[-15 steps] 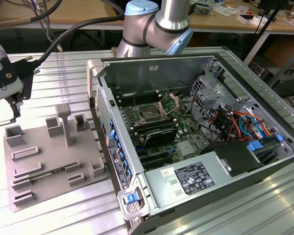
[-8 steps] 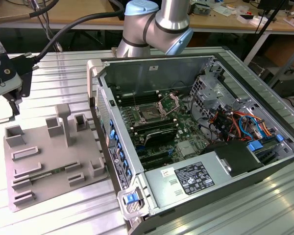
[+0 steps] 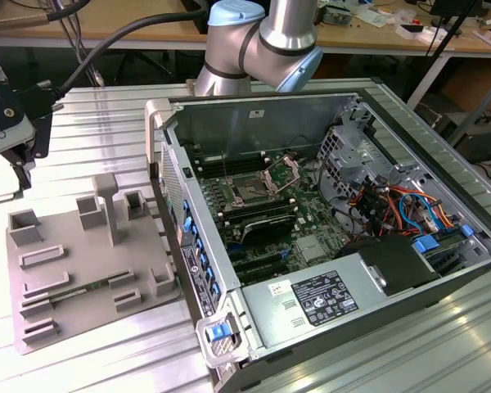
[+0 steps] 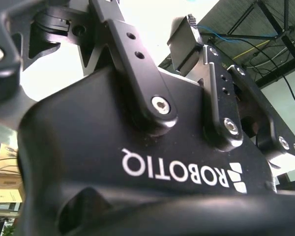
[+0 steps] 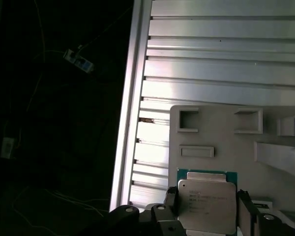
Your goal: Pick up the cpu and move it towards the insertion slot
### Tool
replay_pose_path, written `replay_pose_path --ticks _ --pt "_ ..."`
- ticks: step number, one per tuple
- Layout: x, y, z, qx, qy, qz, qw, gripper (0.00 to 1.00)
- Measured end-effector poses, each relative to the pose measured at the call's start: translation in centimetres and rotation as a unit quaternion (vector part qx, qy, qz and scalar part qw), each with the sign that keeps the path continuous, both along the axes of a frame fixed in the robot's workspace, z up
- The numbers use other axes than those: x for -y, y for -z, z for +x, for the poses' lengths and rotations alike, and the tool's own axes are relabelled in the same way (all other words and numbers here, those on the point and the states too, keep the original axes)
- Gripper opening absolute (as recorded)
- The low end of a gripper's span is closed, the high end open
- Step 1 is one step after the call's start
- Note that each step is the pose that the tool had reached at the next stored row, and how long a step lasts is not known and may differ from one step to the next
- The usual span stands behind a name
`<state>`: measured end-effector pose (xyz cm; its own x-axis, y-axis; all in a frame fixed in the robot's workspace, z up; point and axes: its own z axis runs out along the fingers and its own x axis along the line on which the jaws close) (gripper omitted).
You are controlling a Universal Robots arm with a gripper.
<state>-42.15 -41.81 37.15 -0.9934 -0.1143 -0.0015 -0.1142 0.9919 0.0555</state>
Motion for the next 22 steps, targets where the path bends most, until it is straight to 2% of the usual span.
replay_pose_path --ticks 22 --pt "0.00 -1.20 0.00 0.0000 0.000 0.0000 1.00000 0.55"
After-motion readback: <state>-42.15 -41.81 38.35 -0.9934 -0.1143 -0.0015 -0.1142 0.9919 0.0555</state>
